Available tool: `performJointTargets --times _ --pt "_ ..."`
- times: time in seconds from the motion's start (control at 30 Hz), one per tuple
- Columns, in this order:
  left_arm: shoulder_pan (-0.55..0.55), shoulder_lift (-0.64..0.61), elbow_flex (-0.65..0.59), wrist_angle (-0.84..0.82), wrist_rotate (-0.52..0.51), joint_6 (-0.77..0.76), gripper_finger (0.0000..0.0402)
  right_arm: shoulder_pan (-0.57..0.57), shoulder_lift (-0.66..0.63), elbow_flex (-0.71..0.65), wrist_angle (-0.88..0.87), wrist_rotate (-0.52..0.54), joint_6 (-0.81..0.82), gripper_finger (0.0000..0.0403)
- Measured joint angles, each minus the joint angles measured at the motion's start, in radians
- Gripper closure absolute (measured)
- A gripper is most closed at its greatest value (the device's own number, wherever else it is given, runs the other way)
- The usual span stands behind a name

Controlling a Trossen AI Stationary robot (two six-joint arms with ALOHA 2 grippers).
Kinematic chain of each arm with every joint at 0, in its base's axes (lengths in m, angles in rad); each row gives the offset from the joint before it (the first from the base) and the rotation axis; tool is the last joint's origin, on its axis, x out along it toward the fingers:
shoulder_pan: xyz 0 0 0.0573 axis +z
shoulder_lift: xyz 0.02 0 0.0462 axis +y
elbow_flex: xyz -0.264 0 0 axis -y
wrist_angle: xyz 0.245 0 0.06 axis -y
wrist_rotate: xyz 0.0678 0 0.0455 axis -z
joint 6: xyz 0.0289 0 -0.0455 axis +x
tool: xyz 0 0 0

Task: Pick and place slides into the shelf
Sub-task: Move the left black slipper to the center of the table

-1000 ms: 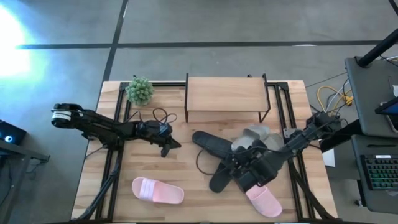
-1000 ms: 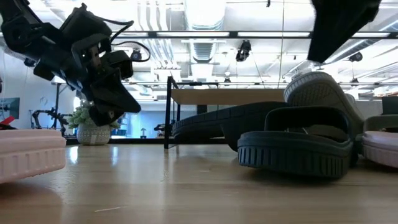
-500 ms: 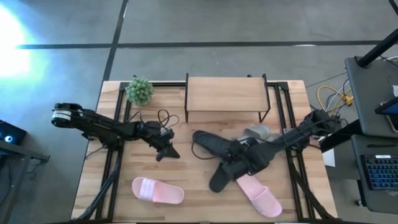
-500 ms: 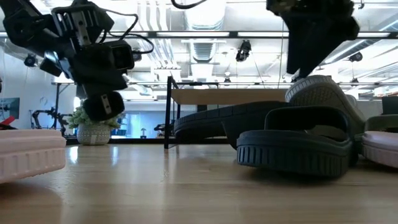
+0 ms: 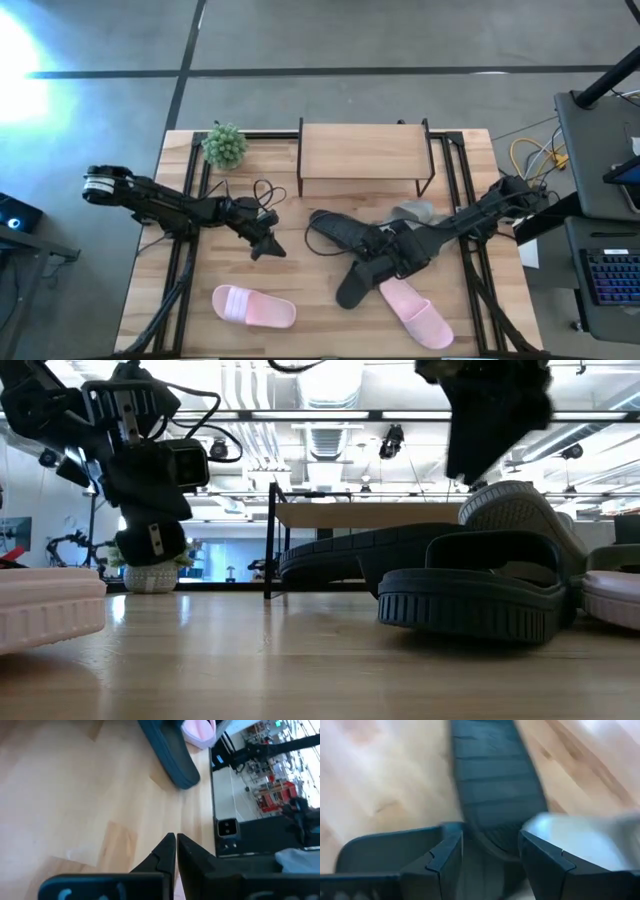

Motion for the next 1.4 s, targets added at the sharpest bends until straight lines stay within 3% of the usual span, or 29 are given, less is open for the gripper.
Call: performJointTargets --times 0.17,0.43,0.6,0.83,1.0,1.13,1.4 --pt "-0.001 0.0 0.0 0.001 -0.041 0.064 0.04 0.005 0.02 0.0 0.125 -0.001 -0.397 0.022" --pt "-0.053 0.0 0.0 0.0 -0.054 0.173 0.04 0.004 0.084 0.007 0.123 0.001 -0.639 0.022" --pt "-0.084 0.0 0.0 -0.007 -0.168 0.202 0.04 0.005 0.119 0.007 0.123 0.004 -0.616 0.022" --pt "-0.081 0.01 0.012 -0.007 -0.398 0.436 0.04 0.002 0.112 0.01 0.02 0.057 -0.51 0.022" --pt "-0.075 0.079 0.048 -0.008 -0.415 0.57 0.04 0.007 0.102 0.01 -0.065 0.065 -0.442 0.022" --pt "-0.075 0.171 0.109 -0.013 -0.438 0.72 0.04 0.009 0.101 0.01 -0.062 0.053 -0.433 0.022" --pt "-0.087 0.307 0.296 -0.146 -0.722 1.078 0.04 0.013 0.098 0.01 -0.077 0.026 -0.336 0.022"
